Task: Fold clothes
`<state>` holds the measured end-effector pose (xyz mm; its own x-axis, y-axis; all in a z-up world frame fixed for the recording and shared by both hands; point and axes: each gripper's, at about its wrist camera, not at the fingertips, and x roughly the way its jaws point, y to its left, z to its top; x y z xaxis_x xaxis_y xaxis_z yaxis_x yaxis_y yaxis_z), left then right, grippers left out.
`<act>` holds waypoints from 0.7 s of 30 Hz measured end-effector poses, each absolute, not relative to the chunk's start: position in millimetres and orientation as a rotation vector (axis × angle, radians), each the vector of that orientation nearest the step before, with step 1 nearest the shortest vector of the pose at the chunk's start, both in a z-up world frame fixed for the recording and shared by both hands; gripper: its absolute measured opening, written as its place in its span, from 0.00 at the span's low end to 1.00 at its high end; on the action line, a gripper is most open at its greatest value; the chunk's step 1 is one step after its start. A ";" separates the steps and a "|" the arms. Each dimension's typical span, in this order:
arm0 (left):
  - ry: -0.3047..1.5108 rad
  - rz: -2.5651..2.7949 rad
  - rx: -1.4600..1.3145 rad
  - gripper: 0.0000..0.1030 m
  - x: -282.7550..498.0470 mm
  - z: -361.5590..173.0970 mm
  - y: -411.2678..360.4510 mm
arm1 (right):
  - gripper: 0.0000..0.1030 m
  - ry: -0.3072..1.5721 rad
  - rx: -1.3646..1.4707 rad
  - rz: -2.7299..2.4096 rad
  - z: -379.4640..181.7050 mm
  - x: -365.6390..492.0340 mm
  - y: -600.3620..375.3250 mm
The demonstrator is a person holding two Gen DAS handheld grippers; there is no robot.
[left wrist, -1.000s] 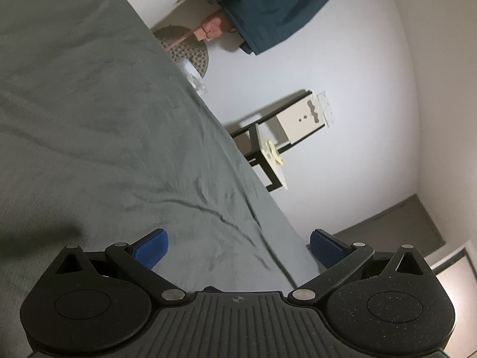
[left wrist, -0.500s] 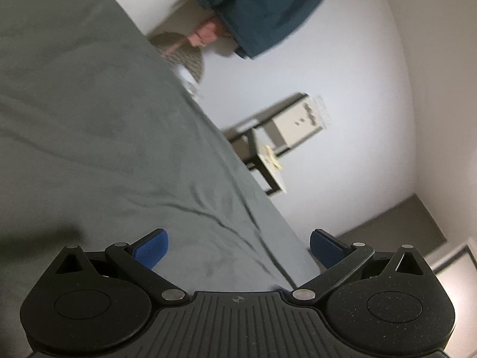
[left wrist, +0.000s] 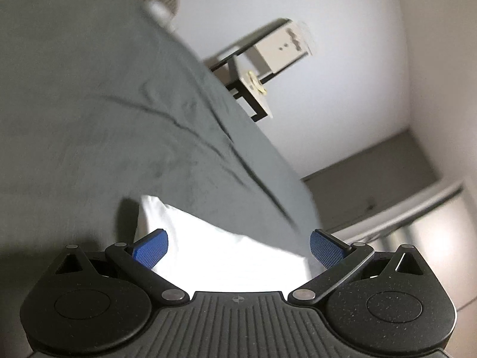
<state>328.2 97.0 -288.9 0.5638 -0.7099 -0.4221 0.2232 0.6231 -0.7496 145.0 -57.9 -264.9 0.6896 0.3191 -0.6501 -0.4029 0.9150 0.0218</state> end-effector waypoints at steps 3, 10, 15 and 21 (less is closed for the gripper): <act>0.728 -0.649 -0.560 1.00 312.8 -270.1 70.3 | 0.63 0.670 -0.004 0.315 -247.0 132.5 -113.5; 0.784 -0.752 -0.313 1.00 279.2 -269.5 -19.9 | 0.76 0.657 0.133 -0.198 -241.6 118.1 -297.9; 0.788 -0.744 -0.269 1.00 259.4 -275.8 -53.4 | 0.71 0.785 0.309 -0.210 -268.3 119.5 -396.7; 0.757 -0.664 -0.271 1.00 241.3 -278.6 -66.5 | 0.62 0.817 0.457 -0.016 -291.0 129.5 -435.3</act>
